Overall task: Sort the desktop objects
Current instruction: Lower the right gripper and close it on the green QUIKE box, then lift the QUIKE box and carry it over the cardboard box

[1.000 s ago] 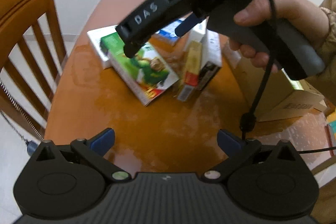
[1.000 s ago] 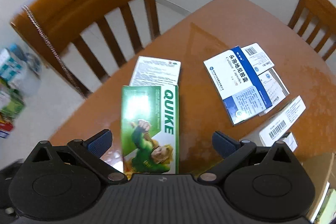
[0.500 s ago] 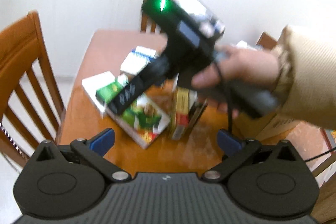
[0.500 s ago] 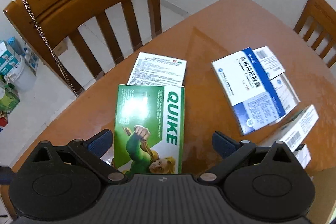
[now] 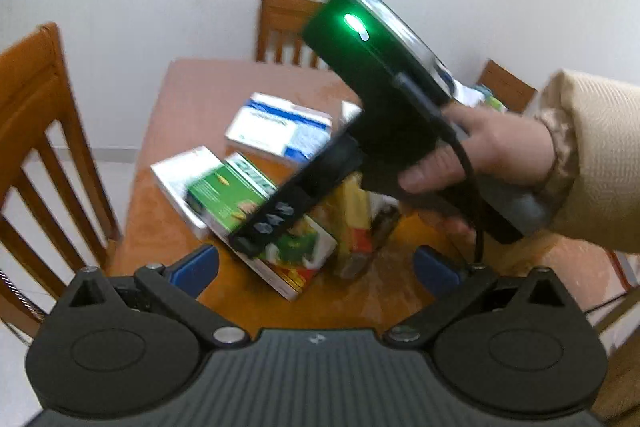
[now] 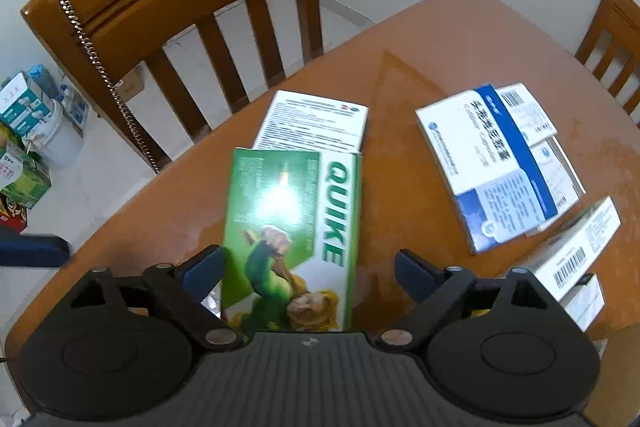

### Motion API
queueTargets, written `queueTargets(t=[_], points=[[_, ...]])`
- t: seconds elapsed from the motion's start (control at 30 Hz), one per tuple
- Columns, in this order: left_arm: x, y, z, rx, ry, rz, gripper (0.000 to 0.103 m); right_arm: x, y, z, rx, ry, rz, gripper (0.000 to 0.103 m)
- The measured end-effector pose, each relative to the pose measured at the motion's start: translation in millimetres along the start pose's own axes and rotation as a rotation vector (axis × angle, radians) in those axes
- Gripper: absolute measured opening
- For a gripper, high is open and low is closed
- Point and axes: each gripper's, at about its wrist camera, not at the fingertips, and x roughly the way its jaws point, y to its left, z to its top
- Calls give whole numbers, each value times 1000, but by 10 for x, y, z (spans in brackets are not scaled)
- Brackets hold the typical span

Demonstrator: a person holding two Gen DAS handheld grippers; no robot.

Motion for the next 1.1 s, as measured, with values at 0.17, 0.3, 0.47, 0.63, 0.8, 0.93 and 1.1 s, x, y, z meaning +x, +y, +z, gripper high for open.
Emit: queueTargets(t=[0.17, 0.3, 0.47, 0.63, 0.8, 0.93, 1.1], points=[[86, 23, -109, -3, 45, 9, 103, 75, 157, 7, -58, 13, -45, 89], [143, 48, -194, -5, 78, 32, 103, 123, 125, 4, -36, 50, -49, 79], [203, 67, -219, -7, 117, 113, 103, 33, 16, 20, 34, 57, -26, 78], [205, 43, -212, -21, 127, 154, 103, -191, -99, 38, 102, 17, 8, 78], [264, -3, -140, -30, 126, 200, 103, -567, -205, -18, 166, -54, 40, 78], [208, -163, -6, -17, 91, 221, 103, -949, -314, -158, 212, -120, 57, 78], [153, -428, 214, -5, 42, 226, 103, -1382, -532, -444, 286, -195, 53, 78]])
